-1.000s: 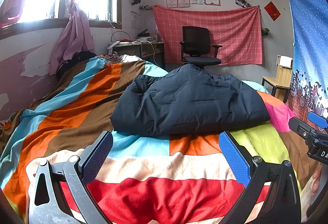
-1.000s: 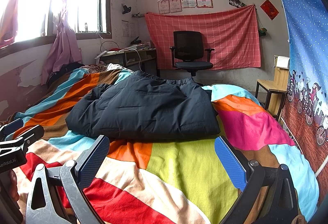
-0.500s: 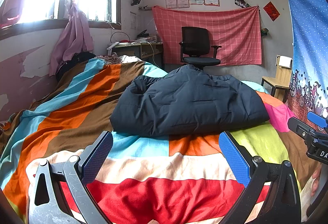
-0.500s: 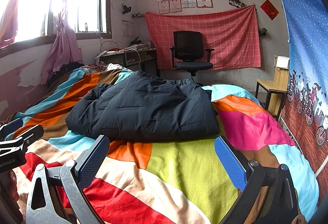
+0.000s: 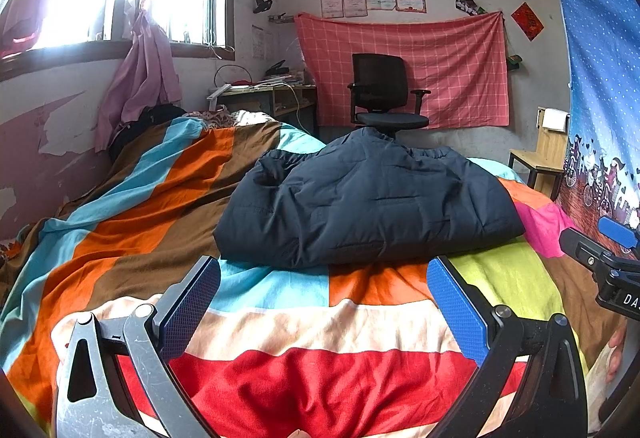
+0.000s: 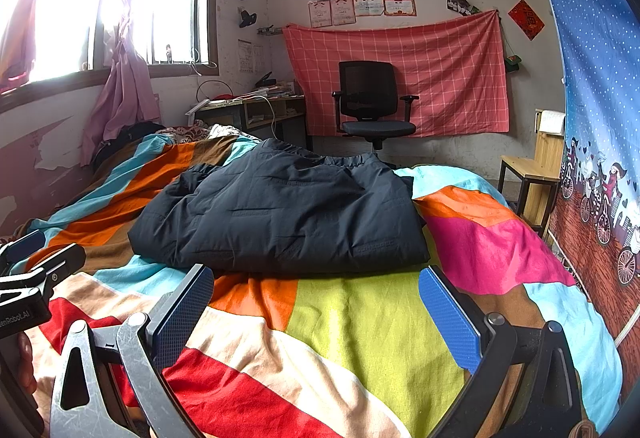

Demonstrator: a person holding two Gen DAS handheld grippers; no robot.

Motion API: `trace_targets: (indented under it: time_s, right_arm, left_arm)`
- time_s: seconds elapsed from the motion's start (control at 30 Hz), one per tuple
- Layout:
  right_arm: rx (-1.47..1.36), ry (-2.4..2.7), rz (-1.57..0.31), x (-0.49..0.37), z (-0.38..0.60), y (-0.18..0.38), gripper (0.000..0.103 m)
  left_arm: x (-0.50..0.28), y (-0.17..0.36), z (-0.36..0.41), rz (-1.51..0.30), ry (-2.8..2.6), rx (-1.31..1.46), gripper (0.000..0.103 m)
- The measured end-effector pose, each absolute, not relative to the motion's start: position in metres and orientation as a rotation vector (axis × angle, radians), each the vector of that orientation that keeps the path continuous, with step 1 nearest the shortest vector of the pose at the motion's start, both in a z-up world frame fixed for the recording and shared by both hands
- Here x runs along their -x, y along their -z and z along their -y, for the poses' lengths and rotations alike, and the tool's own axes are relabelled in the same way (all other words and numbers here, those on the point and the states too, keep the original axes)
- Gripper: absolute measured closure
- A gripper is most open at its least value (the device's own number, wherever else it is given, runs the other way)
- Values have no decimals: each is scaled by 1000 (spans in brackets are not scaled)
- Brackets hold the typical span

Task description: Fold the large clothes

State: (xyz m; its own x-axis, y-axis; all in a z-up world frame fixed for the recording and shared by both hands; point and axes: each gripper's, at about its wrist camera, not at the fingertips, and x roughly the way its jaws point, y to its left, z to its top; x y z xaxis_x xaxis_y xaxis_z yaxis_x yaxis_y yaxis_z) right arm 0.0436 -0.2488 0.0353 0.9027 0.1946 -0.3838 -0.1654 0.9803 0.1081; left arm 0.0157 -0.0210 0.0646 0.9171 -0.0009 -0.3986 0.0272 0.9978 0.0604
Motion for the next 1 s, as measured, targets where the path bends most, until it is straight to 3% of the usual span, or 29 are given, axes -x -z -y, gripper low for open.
trace_targets:
  time_s: [1.0]
  right_arm:
    - [-73,-186,-404,-43,248,-35,0]
  left_arm:
    - [-17,-66,25,-406,17,-77,2]
